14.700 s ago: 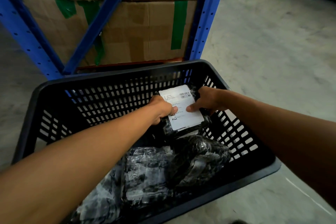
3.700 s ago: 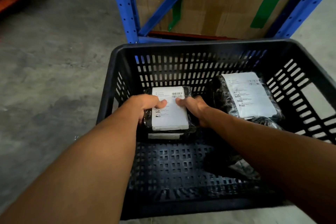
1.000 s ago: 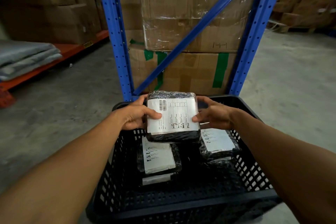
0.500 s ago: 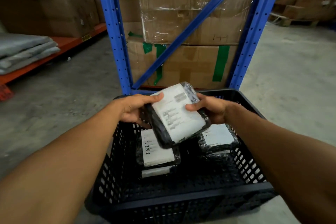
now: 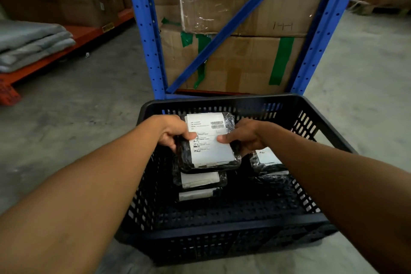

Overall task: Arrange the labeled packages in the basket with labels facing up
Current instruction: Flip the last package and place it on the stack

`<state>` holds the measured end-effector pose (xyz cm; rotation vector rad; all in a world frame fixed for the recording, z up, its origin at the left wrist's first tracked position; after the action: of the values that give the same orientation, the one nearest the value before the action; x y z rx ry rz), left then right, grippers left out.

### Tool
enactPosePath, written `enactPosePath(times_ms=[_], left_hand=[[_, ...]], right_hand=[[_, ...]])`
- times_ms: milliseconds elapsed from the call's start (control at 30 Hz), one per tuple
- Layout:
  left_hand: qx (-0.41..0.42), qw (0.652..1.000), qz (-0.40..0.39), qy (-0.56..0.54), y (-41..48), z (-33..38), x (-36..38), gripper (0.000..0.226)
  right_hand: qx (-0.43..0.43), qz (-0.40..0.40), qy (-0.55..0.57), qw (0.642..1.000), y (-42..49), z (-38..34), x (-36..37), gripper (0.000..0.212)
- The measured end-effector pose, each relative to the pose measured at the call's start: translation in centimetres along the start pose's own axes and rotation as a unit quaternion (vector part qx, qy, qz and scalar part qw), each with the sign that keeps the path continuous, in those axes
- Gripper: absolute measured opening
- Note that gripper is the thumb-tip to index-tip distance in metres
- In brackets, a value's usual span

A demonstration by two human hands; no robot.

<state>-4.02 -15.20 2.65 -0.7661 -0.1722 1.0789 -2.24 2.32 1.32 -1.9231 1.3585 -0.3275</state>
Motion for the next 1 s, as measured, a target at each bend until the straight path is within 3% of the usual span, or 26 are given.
enactPosePath(times_ms=[100, 300, 433, 667, 800, 1000], left_hand=[[-0.01, 0.999, 0.042, 0.002, 1.2, -1.4, -0.8, 0.037], [-0.042, 0.996, 0.067, 0.047, 3.7, -4.1, -0.4, 0.047], [-0.07, 0.99, 0.054, 0.113, 5.0, -4.1, -0.4, 0.057], [-0.096, 0.993, 0.039, 0.053, 5.9, -4.5, -1.0, 0.056], [-0.105, 0.993, 0.026, 0.036, 5.4, -4.9, -1.1, 0.049], [-0.093, 0.994, 0.047, 0.031, 5.1, -5.0, -1.2, 0.044]], right_hand=[[-0.001, 0.07, -0.049, 0.996, 1.3, -0.4, 0.3, 0.04], [0.023, 0.1, -0.074, 0.992, 3.6, 1.2, 0.8, 0.03], [0.042, 0.089, -0.07, 0.993, 4.5, 2.1, 0.7, 0.041], [0.064, 0.027, -0.06, 0.996, 5.7, 2.8, 1.4, 0.044], [0.086, 0.008, -0.096, 0.992, 5.5, 2.9, 1.9, 0.057], [0.109, -0.043, -0.071, 0.991, 5.2, 3.5, 3.5, 0.046]])
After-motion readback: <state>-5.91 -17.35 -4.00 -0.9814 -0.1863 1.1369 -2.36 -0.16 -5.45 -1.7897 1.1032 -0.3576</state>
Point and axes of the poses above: each hand's wrist, its own y-axis towards the middle knuckle, its own x-axis out of the palm, z = x × y, the point moved 10 cm from there along y, towards the middle knuckle, and after that the axes turned 4 degrees about x, right-handed, at the moved point
